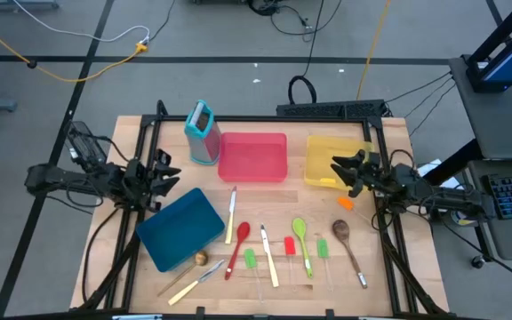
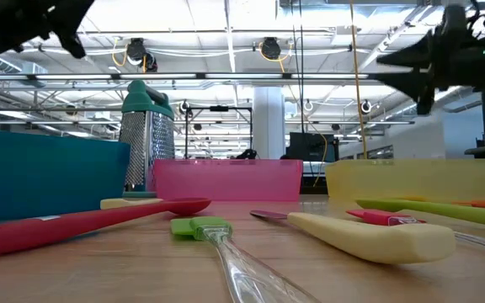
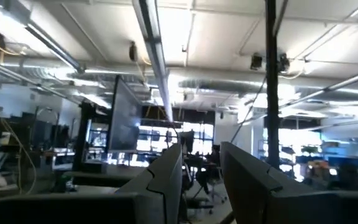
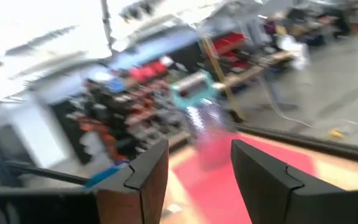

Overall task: Pick & Place Kitchen Items
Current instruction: Put the gold spoon into the blue bin

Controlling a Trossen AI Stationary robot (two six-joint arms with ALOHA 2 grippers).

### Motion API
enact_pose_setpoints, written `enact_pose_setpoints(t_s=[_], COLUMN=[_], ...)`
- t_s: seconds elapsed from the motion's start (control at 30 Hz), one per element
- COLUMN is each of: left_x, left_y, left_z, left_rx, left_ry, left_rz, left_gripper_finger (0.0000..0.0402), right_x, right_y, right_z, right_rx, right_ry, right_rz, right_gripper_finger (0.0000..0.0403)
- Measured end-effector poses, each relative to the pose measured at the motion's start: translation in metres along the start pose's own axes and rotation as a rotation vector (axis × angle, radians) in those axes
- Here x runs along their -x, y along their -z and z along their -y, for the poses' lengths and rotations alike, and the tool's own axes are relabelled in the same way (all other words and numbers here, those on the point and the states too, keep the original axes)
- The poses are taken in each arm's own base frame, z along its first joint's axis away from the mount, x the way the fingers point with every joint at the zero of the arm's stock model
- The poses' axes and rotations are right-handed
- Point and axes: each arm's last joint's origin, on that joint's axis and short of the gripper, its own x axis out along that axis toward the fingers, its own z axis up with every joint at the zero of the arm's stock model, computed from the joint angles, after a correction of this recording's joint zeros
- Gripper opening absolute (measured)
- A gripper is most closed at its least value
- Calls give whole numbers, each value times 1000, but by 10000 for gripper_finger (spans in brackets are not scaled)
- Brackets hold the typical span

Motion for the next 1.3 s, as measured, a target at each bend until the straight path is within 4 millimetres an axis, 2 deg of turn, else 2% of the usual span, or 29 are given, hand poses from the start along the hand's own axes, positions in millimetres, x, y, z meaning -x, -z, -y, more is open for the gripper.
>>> enact_pose_setpoints(t_s=[0.13,0.3,0.5,0.6,0.7,0.9,1.17,1.3], left_x=[-26,-78,-131,-148,-164,-176,-166,-167], left_y=[2,4,18,26,30,43,65,73], left_z=[4,13,18,22,30,59,110,133], left_rx=[7,-17,-7,16,15,15,121,189], left_ry=[23,47,-139,-231,-236,-190,-252,-329], left_rz=[-81,-204,-447,-572,-639,-715,-906,-1056], left_gripper_finger=[113,113,113,113,113,113,113,113], right_x=[-4,-10,-15,-16,-17,-18,-18,-18], right_y=[-6,-1,7,9,11,12,12,12], right_z=[-7,-14,-18,-19,-18,-18,-18,-18], right_rx=[-15,-27,4,5,8,58,101,133], right_ry=[-110,-169,-196,-197,-194,-188,-188,-186], right_rz=[48,10,-43,-63,-74,-80,-76,-72], right_gripper_finger=[171,169,161,161,160,160,160,160])
